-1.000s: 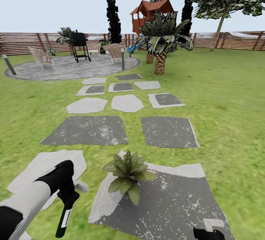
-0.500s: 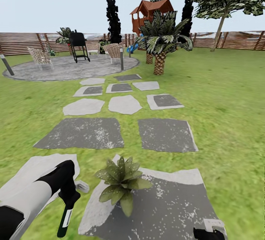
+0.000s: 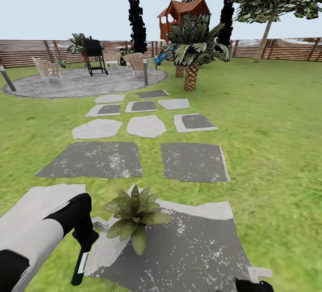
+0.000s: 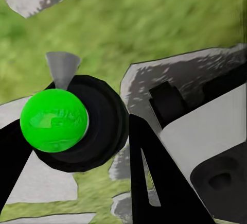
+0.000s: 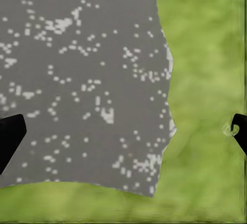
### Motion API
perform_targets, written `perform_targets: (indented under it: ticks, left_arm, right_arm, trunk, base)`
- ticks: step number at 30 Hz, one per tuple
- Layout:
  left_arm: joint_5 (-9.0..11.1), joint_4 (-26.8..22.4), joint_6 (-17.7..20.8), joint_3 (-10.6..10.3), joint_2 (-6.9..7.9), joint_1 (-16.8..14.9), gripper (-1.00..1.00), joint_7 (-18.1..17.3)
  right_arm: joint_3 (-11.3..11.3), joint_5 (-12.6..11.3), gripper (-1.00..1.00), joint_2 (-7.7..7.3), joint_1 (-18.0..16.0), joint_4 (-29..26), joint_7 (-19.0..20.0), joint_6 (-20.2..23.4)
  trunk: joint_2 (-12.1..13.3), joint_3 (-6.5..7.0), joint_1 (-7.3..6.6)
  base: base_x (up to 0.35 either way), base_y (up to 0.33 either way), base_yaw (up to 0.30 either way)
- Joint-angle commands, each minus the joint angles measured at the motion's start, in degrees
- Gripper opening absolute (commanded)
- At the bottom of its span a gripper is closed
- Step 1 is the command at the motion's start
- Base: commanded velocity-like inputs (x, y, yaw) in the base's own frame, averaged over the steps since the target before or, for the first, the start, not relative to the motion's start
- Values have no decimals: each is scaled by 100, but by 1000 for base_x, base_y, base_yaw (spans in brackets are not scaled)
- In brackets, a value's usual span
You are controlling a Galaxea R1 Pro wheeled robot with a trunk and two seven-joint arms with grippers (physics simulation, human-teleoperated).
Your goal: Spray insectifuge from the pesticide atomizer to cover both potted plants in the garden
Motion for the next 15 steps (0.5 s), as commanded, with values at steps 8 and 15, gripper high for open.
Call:
perform_targets:
  ticks: [8, 15]
  left_arm:
    - [87, -590, 62, -24, -106, -65, -100, -240]
    - [113, -518, 76, -30, 22, -306, -100, -355]
  right_arm:
    - [49, -55, 100, 4, -4, 0, -9, -14]
    - [49, -64, 100, 6, -3, -15, -11, -14]
  trunk:
    - [-2, -5, -3]
    - [-2, -5, -3]
  base:
    - [-225, -205, 0]
    - [-153, -155, 1]
